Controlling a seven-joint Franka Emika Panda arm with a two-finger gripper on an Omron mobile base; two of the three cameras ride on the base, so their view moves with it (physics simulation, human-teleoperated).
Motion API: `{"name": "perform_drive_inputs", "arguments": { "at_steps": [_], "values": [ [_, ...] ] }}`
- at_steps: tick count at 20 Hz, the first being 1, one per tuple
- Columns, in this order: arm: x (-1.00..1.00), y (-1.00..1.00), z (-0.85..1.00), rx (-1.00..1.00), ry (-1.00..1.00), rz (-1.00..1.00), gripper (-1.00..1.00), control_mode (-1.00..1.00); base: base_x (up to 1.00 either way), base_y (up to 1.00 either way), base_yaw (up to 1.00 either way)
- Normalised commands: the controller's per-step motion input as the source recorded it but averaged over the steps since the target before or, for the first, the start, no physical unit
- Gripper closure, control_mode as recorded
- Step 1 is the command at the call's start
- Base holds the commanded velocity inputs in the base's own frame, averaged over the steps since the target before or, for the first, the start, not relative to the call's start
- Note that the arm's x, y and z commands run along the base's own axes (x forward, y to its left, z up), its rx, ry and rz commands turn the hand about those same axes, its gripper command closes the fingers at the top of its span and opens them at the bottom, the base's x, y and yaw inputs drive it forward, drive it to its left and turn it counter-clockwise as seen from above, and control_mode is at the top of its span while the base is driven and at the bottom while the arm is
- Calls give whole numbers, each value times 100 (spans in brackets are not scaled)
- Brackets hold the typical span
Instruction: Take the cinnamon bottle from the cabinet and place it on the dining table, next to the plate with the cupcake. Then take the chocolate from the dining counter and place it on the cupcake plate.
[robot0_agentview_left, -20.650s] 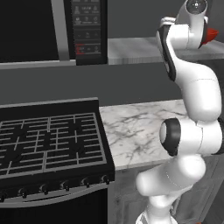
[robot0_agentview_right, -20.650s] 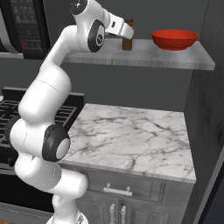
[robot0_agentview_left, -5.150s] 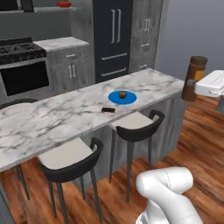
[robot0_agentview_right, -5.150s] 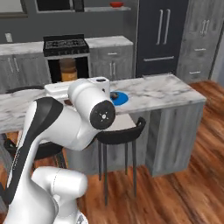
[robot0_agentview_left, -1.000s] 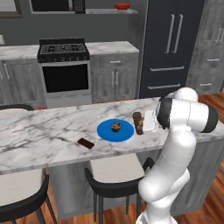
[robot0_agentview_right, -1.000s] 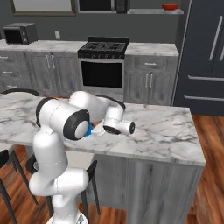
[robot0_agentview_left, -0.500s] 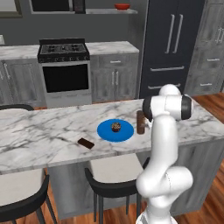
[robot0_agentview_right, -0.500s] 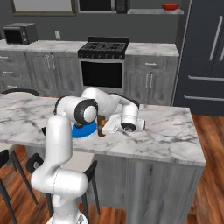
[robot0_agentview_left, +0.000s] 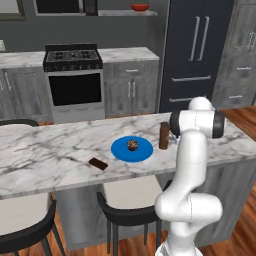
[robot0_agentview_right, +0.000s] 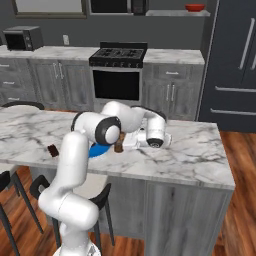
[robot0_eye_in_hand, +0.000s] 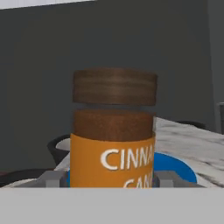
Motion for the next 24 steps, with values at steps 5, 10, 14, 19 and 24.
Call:
{"name": "perform_drive_inputs", "arguments": {
  "at_steps": [5, 10, 14, 19, 24],
  "values": [
    [-40, 11, 42, -1, -3, 0, -100, -100, 0, 0, 0],
    [-40, 3, 83, -1, -5, 0, -100, -100, 0, 0, 0],
    [-36, 8, 100, -6, -4, 0, -100, -100, 0, 0, 0],
    [-25, 57, 100, -17, 0, 2, -100, -100, 0, 0, 0],
    [-26, 100, 100, -33, -7, 13, -100, -100, 0, 0, 0]
  ]
}}
